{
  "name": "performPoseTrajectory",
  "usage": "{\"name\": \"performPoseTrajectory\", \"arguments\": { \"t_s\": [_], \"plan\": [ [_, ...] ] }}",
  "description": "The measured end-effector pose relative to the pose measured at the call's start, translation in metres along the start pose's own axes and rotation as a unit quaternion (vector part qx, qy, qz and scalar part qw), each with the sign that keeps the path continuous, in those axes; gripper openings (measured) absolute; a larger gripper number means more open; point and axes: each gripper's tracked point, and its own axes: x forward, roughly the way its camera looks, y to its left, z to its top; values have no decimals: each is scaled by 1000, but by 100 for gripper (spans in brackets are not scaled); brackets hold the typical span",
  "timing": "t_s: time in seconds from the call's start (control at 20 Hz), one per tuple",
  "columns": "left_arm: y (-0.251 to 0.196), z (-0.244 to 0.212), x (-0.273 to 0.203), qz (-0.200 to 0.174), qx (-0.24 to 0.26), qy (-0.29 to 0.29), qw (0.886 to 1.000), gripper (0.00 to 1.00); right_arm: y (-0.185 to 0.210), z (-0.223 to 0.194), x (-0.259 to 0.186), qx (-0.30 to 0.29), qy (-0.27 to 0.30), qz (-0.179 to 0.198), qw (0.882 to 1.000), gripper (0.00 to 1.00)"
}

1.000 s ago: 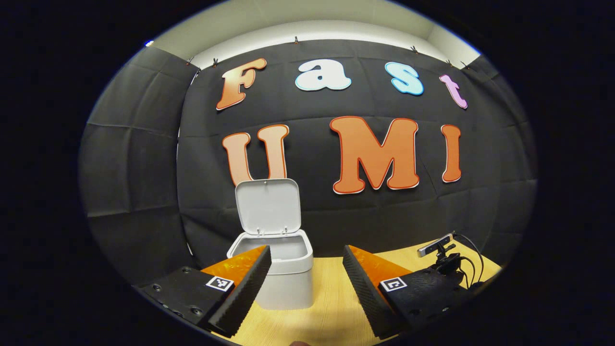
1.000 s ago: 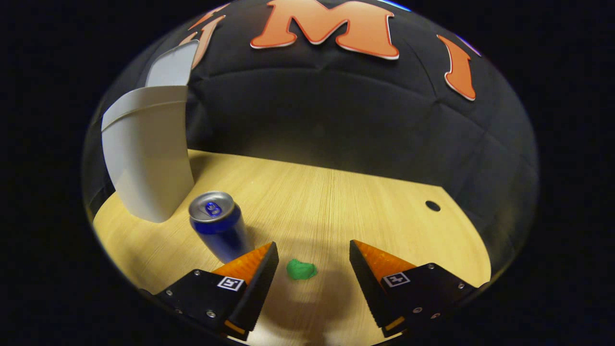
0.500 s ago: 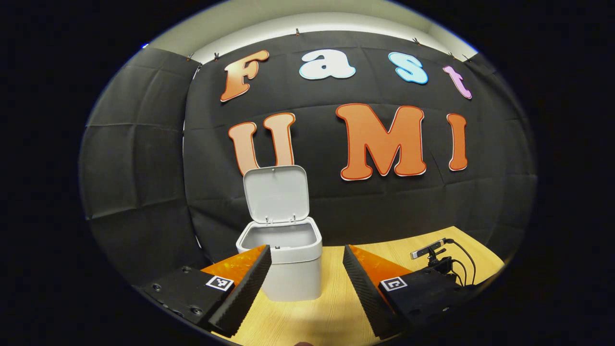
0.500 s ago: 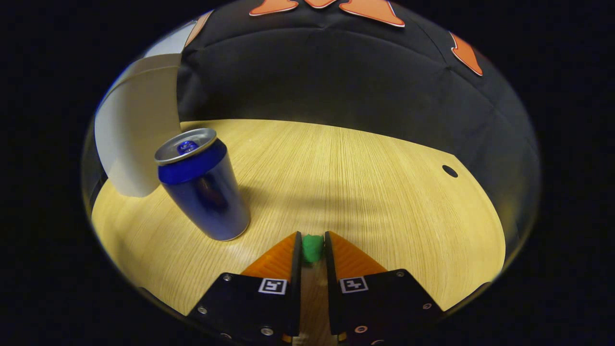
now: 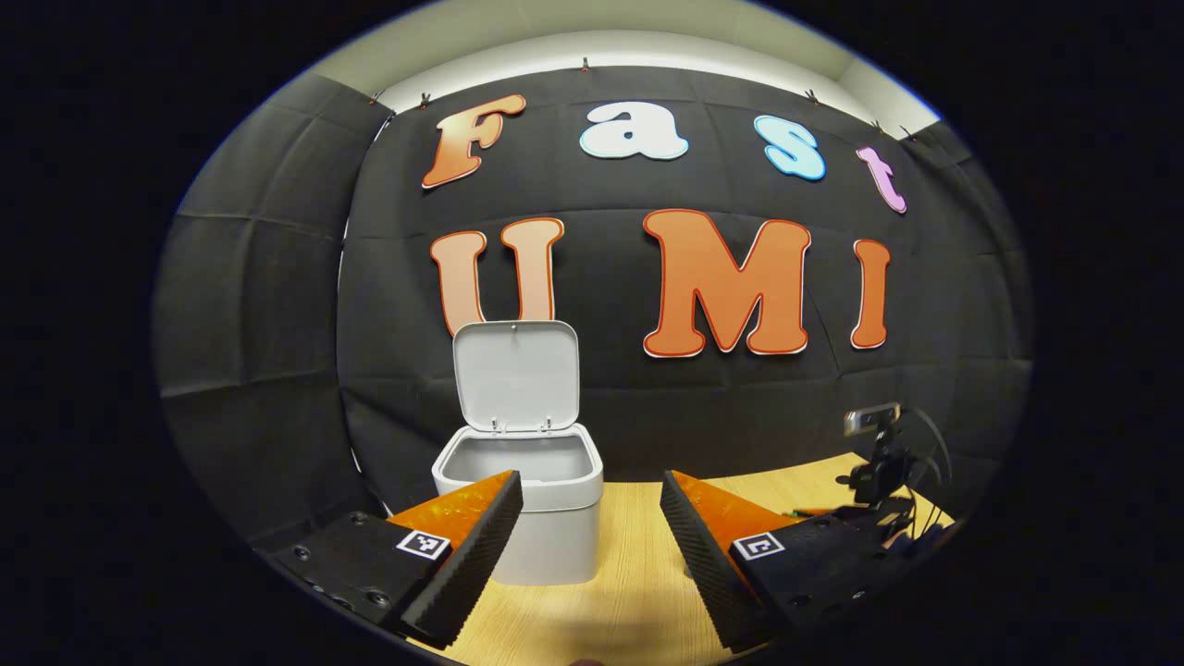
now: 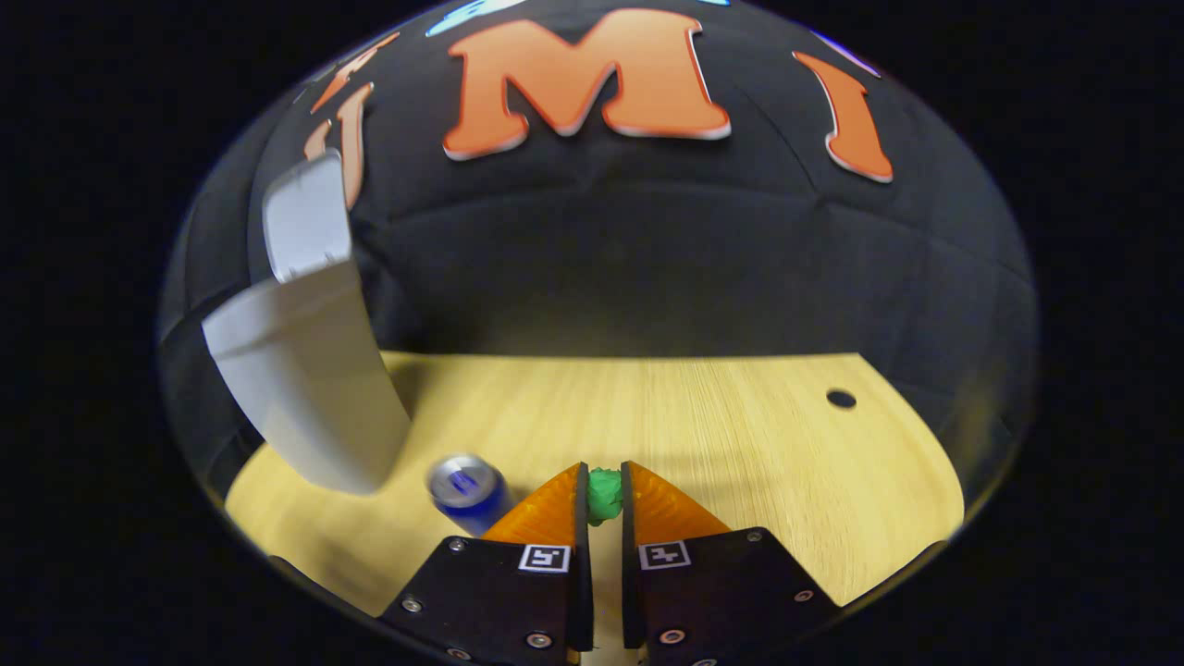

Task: Press the lid of the desktop garbage bin to open it, pick up the crumpled paper on the desktop and throw it into the bin, then pick up the pop can on the desktop and drop it into the bin, and finally close the garbage bin lid.

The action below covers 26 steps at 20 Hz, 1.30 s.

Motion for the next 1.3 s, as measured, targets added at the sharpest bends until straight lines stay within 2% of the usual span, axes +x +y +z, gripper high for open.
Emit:
{"name": "performPoseTrajectory", "arguments": {
  "t_s": [0.15, 0.3, 0.4, 0.5, 0.65, 0.75, 0.8, 0.85, 1.0, 1.05, 1.15, 1.3],
  "plan": [
    [14, -4, 4, -3, -23, 0, 1000, 95, 58, 93, -11, 4, -47, 67, 997, 12],
    [38, -7, 3, 6, -38, -3, 999, 95, 152, 150, 5, -8, -63, 135, 989, 12],
    [56, -6, 1, 18, -31, -8, 999, 95, 202, 152, 18, -30, -56, 168, 984, 12],
    [76, -10, -4, 31, -29, -7, 999, 95, 254, 139, 42, -43, -25, 199, 979, 12],
    [104, -18, -16, 58, -30, -4, 998, 95, 306, 128, 67, -62, -17, 216, 974, 12],
    [122, -21, -21, 77, -37, -1, 996, 95, 307, 135, 61, -73, -48, 219, 972, 12],
    [128, -24, -23, 82, -42, 2, 996, 95, 306, 137, 58, -79, -58, 222, 970, 29],
    [129, -28, -24, 85, -47, 5, 995, 95, 305, 139, 59, -82, -66, 221, 969, 35],
    [118, -34, -19, 75, -48, 10, 996, 95, 285, 138, 56, -80, -79, 204, 973, 90],
    [111, -36, -16, 69, -43, 11, 997, 95, 270, 141, 52, -67, -85, 196, 975, 94],
    [86, -41, -8, 40, -31, 12, 999, 94, 230, 147, 39, -24, -98, 170, 980, 95],
    [24, -73, 12, -39, -20, 42, 998, 95, 143, 144, 13, 1, -122, 104, 987, 95]
  ]
}}
